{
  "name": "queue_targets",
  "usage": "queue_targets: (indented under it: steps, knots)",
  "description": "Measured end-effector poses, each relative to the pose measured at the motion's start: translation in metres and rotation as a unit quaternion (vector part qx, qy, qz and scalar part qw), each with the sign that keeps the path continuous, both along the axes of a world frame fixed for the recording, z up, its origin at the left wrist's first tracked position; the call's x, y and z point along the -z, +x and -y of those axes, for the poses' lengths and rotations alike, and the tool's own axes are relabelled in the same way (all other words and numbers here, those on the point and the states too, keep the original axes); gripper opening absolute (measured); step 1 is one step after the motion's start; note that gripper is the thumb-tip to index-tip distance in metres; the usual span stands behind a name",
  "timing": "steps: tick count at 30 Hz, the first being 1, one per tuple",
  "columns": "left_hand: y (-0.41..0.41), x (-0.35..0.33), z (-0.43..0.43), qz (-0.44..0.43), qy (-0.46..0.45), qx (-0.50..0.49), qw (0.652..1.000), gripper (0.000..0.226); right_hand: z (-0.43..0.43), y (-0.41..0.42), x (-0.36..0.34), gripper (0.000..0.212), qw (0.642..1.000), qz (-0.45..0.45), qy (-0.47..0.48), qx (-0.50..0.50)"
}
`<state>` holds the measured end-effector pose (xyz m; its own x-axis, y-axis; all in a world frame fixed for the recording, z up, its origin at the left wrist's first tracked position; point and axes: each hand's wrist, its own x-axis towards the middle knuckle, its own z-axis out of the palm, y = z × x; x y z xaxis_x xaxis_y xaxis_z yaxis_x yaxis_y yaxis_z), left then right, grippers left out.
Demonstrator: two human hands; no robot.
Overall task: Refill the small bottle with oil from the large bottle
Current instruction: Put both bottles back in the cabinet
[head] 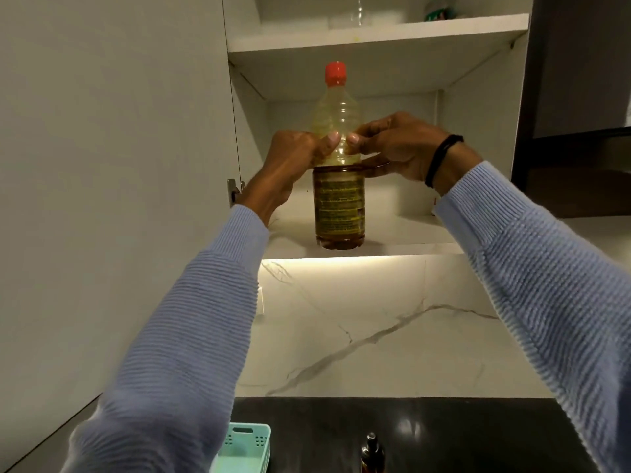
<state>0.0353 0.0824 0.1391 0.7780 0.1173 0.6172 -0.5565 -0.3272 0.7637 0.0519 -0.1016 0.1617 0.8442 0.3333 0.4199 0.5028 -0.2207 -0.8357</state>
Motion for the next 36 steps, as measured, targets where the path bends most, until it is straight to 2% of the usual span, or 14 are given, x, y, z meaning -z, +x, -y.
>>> queue_targets:
  steps: [8,12,15,18,21,28,33,36]
  knots:
    - [0.066,0.006,-0.012,-0.041,-0.003,0.005,0.999,0.044,-0.016,0.061,0.005,0.028,0.999,-0.043,-0.013,0.005]
    - [0.077,0.008,-0.015,-0.045,-0.023,0.016,0.999,0.039,-0.017,0.075,0.006,0.029,0.999,-0.045,0.003,-0.001]
    - [0.071,0.012,-0.018,-0.051,0.007,0.001,0.999,0.037,-0.014,0.078,0.016,0.055,0.999,-0.028,-0.023,0.015]
    - [0.064,0.025,-0.026,-0.1,0.044,-0.044,0.993,0.066,-0.011,0.078,0.035,0.076,0.992,0.004,-0.103,0.072]
    - [0.067,0.042,-0.029,-0.141,0.078,-0.066,0.985,0.066,-0.014,0.079,0.053,0.074,0.989,-0.004,-0.135,0.065]
    - [0.09,0.04,-0.021,-0.135,0.126,-0.125,0.975,0.059,-0.031,0.101,0.059,0.051,0.989,-0.015,-0.138,0.049]
    - [0.131,0.033,-0.021,-0.163,0.131,-0.124,0.97,0.03,-0.042,0.138,0.055,0.045,0.988,-0.036,-0.144,0.038]
    - [0.156,0.028,-0.021,-0.187,0.146,-0.147,0.96,0.039,-0.048,0.16,0.053,0.046,0.988,-0.056,-0.138,0.035]
